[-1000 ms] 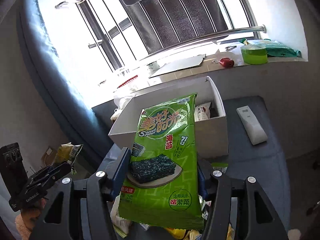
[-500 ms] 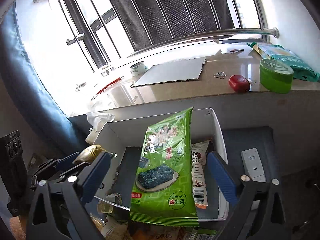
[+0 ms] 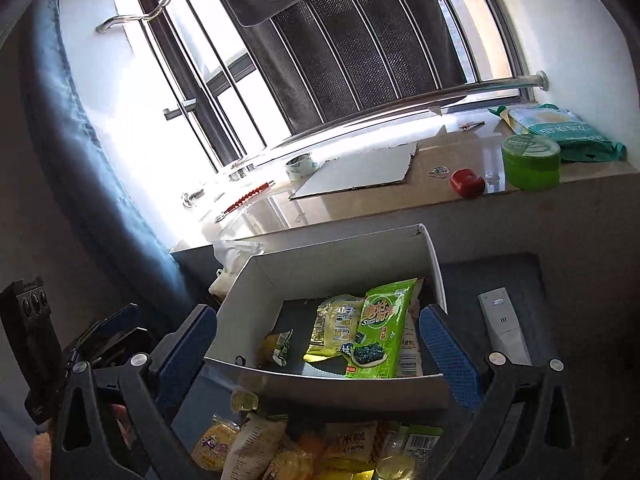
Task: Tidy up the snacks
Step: 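Drop white long bag into box with left gripper while right drops dark chip bag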
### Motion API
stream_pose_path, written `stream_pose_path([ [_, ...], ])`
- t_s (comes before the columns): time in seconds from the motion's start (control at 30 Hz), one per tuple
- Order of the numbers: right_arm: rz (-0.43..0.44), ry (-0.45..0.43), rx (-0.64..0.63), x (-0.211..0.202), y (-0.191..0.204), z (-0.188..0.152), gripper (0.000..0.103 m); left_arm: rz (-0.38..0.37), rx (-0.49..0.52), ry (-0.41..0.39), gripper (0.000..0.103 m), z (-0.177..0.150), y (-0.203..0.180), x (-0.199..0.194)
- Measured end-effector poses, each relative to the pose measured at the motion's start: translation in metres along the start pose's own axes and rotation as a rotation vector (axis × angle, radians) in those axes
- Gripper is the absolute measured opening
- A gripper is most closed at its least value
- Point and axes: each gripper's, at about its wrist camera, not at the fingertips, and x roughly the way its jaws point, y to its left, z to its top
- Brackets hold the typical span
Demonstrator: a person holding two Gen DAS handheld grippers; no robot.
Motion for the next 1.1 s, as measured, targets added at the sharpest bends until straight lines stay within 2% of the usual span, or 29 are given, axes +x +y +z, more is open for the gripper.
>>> stream_pose_path([
  [0.1,-0.006,-0.044,-0.052,-0.036,0.012,-0.02,0.103,-0.017,0.029,-0.043,0.103,-0.019,-0.016,-0.029],
  [0.2,-0.027,-0.066,-0.101,-0.066,0.02,-0.044,0.103,-0.009,0.026,-0.036,0.103,-0.044,-0.031,-0.056],
  [0.27,-0.044,-0.089,-0.132,-0.086,0.023,-0.065,0.103,-0.067,-0.004,-0.029,0.103,-0.062,-0.035,-0.074],
  [0.37,-0.056,-0.095,-0.125,-0.108,0.02,-0.099,0.103,-0.109,-0.054,-0.036,0.103,-0.092,-0.04,-0.099],
  [0.5,-0.101,-0.06,-0.083,-0.122,0.011,-0.148,0.103,-0.095,-0.076,-0.003,0.103,-0.131,-0.049,-0.118],
  [0.73,-0.168,0.029,-0.064,-0.127,0.002,-0.21,0.103,-0.095,-0.015,0.045,0.103,-0.17,-0.066,-0.13],
  [0.9,-0.196,0.111,-0.069,-0.109,-0.003,-0.226,0.103,-0.086,-0.003,0.085,0.103,-0.177,-0.068,-0.121],
  [0.97,-0.175,0.127,-0.032,-0.098,-0.008,-0.227,0.103,-0.098,-0.021,0.091,0.103,-0.177,-0.067,-0.118],
  [1.03,-0.116,0.144,0.045,-0.085,-0.018,-0.225,0.103,-0.105,-0.03,0.096,0.103,-0.177,-0.065,-0.116],
  [1.1,-0.093,0.169,0.138,-0.069,-0.033,-0.224,0.103,-0.096,-0.034,0.103,0.103,-0.178,-0.063,-0.113],
])
